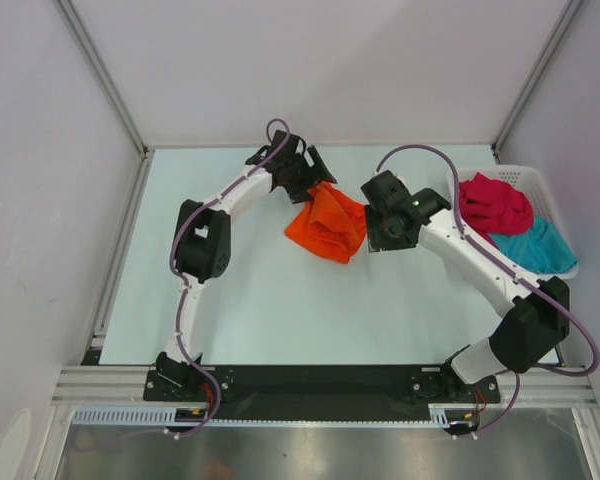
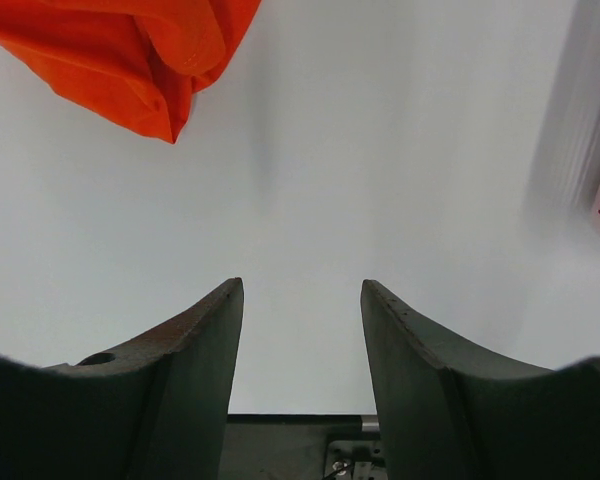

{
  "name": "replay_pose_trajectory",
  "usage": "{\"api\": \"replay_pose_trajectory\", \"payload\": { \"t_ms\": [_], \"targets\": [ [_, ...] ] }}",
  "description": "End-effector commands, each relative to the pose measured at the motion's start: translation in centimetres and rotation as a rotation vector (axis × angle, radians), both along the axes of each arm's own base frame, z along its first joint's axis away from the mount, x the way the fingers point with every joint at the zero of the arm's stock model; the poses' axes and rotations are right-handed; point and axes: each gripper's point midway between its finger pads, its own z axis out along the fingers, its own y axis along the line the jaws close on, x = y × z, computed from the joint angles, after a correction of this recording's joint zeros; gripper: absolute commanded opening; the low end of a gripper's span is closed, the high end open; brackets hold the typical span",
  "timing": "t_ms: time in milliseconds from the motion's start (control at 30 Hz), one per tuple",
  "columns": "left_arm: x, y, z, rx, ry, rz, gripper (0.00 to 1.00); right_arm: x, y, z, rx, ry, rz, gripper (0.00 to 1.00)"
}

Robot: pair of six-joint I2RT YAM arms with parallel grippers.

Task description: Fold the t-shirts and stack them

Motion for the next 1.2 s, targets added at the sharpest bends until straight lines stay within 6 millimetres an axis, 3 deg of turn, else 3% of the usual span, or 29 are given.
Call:
{"api": "replay_pose_trajectory", "payload": {
  "t_ms": [0,67,100,167,200,233,300,367,400,433,500,567,633,667,833,1067,1167],
  "targets": [
    [0.8,0.6,3.0,0.001,-0.072,-0.001,0.95,1.2,1.3,1.1,0.038,-0.038,0.019,0.56],
    [0.7,1.6,3.0,0.022,-0.075,0.011,0.95,1.4,1.9,0.9,0.042,-0.034,0.03,0.56],
    [0.6,2.2,4.2,0.023,-0.097,0.022,0.96,1.5,2.3,0.9,0.048,-0.036,0.036,0.56],
    [0.2,3.6,4.0,0.039,-0.088,0.041,0.96,1.7,3.2,1.1,0.051,-0.04,0.052,0.56],
    [0.0,4.3,5.6,0.033,-0.113,0.054,0.96,1.8,3.7,1.3,0.056,-0.047,0.06,0.56],
    [-0.4,5.5,4.8,0.048,-0.097,0.077,0.96,1.9,4.1,1.4,0.061,-0.052,0.068,0.56],
    [-0.9,7.0,5.7,0.045,-0.105,0.108,0.96,2.4,5.4,1.9,0.073,-0.066,0.09,0.56],
    [-2.0,9.6,7.1,0.04,-0.131,0.165,0.96,2.8,6.8,1.8,0.073,-0.071,0.121,0.56],
    [-3.2,10.8,5.7,0.056,-0.101,0.181,0.96,3.5,7.7,2.2,0.089,-0.088,0.131,0.56],
    [-3.4,12.2,8.5,0.033,-0.162,0.217,0.96,3.8,8.3,2.3,0.096,-0.09,0.141,0.56],
    [-4.8,13.7,7.9,0.038,-0.15,0.234,0.96,4.9,10.1,1.6,0.099,-0.087,0.174,0.56],
    [-5.5,15.2,9.5,0.035,-0.189,0.254,0.96,5.5,11.2,1.1,0.099,-0.075,0.195,0.56],
    [-6.5,16.4,8.8,0.052,-0.175,0.263,0.96,6.6,12.6,0.5,0.1,-0.075,0.214,0.56],
    [-6.9,16.7,9.3,0.048,-0.187,0.265,0.96,6.9,13.1,0.5,0.108,-0.077,0.222,0.56],
    [-8.3,17.5,7.5,0.062,-0.154,0.26,0.96,9.3,15.0,-0.9,0.092,-0.071,0.244,0.56],
    [-8.7,17.6,6.7,0.062,-0.144,0.248,0.96,11.8,16.6,0.2,0.102,-0.103,0.254,0.56],
    [-8.6,17.6,6.2,0.057,-0.133,0.243,0.96,12.6,16.8,-0.2,0.096,-0.103,0.254,0.56]
  ]
}}
